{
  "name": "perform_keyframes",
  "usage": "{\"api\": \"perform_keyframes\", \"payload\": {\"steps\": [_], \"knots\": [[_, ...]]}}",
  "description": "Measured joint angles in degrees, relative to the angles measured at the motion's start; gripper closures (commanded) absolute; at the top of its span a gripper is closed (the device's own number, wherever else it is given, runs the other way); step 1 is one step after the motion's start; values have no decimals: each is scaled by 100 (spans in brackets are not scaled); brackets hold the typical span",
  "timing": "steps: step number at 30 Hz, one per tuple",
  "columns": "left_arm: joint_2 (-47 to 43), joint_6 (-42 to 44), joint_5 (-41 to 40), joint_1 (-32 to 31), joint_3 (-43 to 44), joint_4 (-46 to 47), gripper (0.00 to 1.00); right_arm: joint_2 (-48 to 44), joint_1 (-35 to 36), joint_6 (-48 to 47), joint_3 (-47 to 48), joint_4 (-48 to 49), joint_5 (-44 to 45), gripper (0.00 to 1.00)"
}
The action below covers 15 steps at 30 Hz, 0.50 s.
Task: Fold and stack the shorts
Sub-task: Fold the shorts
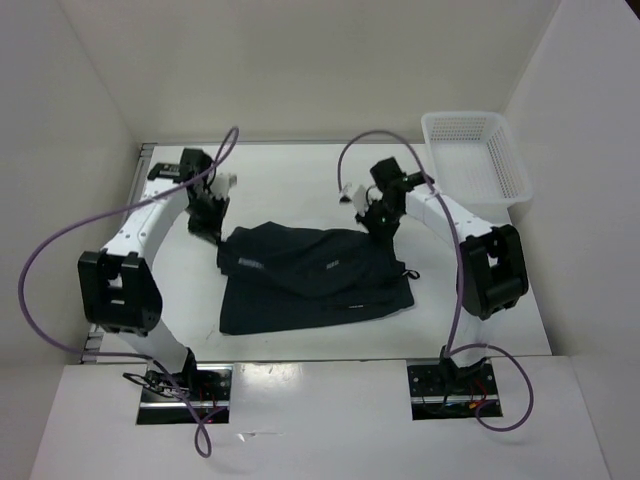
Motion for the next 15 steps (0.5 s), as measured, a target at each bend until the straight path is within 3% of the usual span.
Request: {"api": "perform_keyframes", "payload": {"steps": [5, 8, 10, 15], "knots": [[1025, 2, -22, -4, 2728, 590, 100, 411, -772, 999, 1657, 1010, 535, 100], [1010, 2, 44, -15, 3438, 918, 100, 216, -1117, 1191, 1908, 1589, 765, 100], [809, 0, 85, -37, 3351, 1049, 100, -81, -1154, 1178, 1591, 1812, 837, 100], [192, 2, 94, -284, 1790, 1038, 100, -658, -1043, 1014, 404, 1864, 813, 100]]}}
